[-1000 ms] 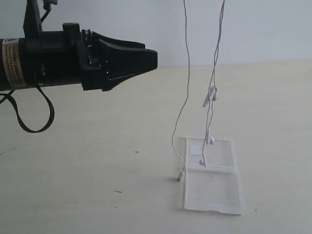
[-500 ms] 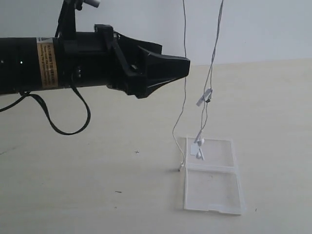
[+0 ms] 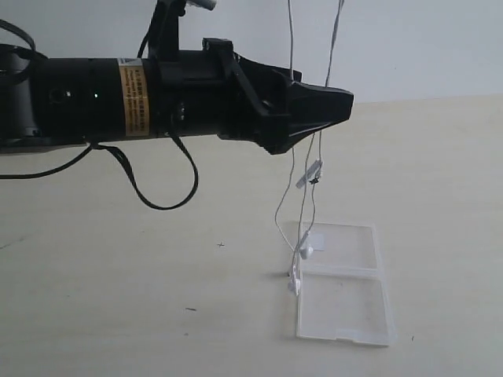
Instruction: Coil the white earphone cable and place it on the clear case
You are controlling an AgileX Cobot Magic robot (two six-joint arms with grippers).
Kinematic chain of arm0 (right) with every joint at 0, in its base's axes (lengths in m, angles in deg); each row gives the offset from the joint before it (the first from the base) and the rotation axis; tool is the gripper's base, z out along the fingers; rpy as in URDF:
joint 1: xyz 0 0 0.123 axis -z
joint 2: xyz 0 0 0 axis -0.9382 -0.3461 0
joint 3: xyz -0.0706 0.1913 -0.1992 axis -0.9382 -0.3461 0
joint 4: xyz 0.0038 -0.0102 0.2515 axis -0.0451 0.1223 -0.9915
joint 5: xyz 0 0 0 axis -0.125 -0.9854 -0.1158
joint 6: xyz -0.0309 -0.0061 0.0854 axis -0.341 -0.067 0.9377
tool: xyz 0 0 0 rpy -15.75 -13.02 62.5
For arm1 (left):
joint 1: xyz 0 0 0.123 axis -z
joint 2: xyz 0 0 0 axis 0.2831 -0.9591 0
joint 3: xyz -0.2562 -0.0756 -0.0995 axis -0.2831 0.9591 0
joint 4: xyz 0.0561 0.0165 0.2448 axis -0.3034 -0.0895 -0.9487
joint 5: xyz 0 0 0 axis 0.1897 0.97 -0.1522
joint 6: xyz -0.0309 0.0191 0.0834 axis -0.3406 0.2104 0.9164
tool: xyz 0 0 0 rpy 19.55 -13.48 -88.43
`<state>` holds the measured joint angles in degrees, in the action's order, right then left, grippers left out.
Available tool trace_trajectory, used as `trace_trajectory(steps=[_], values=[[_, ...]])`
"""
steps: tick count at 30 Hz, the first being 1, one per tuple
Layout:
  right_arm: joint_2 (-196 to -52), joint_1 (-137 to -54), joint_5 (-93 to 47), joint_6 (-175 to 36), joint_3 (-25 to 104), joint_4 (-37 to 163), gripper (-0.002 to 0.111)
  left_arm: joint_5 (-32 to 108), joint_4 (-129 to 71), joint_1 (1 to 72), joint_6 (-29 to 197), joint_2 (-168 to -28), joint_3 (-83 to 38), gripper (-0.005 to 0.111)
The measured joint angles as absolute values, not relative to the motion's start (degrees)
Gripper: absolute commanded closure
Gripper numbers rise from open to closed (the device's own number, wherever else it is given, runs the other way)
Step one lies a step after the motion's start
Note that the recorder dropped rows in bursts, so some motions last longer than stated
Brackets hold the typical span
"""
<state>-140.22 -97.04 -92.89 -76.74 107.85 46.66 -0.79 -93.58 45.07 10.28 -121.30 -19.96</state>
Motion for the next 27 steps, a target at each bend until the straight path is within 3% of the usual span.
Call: trace_trajectory(steps=[8, 23, 25, 27], values=[[-140.2, -97.0, -92.9, -76.7, 107.8, 46.4, 0.108, -0.8, -92.5, 45.9, 10.3, -122.4, -20.1, 0.061], [-140.1, -97.0, -92.9, -76.7, 107.8, 45.3, 0.108, -0.8, -87.5, 48.2, 11.8, -126.1, -20.2, 0.056], [-140.0, -97.0, -92.9, -76.7, 107.8, 45.3, 0.108, -0.8, -87.4, 48.3, 11.9, -126.1, -20.2, 0.061], [-139.9, -97.0, -92.9, -76.7, 107.8, 45.3, 0.108, -0.7, -87.3, 48.3, 11.9, -126.1, -20.2, 0.073]])
